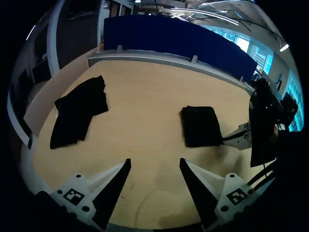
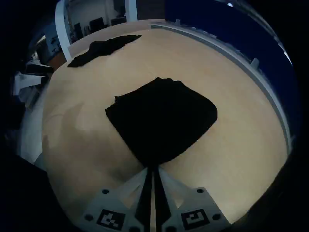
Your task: Fold towel
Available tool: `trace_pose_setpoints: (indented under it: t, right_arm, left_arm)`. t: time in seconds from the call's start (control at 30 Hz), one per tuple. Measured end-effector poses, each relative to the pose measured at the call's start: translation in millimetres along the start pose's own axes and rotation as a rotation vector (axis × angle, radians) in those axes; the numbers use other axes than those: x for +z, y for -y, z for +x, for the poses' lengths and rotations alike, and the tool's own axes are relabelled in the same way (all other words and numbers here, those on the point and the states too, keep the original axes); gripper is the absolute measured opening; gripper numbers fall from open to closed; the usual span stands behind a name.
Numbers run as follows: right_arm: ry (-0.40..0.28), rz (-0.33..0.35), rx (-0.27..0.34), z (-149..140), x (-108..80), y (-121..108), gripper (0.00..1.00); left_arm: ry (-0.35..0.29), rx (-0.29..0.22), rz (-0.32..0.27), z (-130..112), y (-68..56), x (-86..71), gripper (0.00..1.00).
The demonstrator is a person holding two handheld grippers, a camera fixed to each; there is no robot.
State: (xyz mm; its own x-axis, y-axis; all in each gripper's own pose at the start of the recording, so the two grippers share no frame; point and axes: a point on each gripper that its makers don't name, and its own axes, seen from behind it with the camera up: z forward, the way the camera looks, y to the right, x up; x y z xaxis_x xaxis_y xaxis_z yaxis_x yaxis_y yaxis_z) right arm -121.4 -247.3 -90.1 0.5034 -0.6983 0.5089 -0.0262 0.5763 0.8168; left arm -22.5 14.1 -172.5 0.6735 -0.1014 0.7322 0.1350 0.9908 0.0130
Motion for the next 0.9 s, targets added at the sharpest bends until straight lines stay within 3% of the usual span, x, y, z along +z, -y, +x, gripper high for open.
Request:
trace_pose_setpoints:
  t: [0.4, 0.7, 0.9]
  right_arm:
    - [-0.070, -0.041, -0.016, 37.1, -24.3, -18.3, 0.03]
    - [-0.162, -0.101, -0.051, 92.3, -67.0, -37.0, 0.03]
    - [-0.216, -0.146, -0.082, 123.1, -105.0, -48.9, 0.03]
  left_arm:
    - [-0.018, 0.018, -0.011, 13.9, -5.6, -3.0, 0.93]
    - [-0.054, 0.043, -0.034, 32.9, -14.2, -1.2, 0.94]
    - [-0.078, 0.064, -0.054, 47.9, -23.0, -2.2, 0.93]
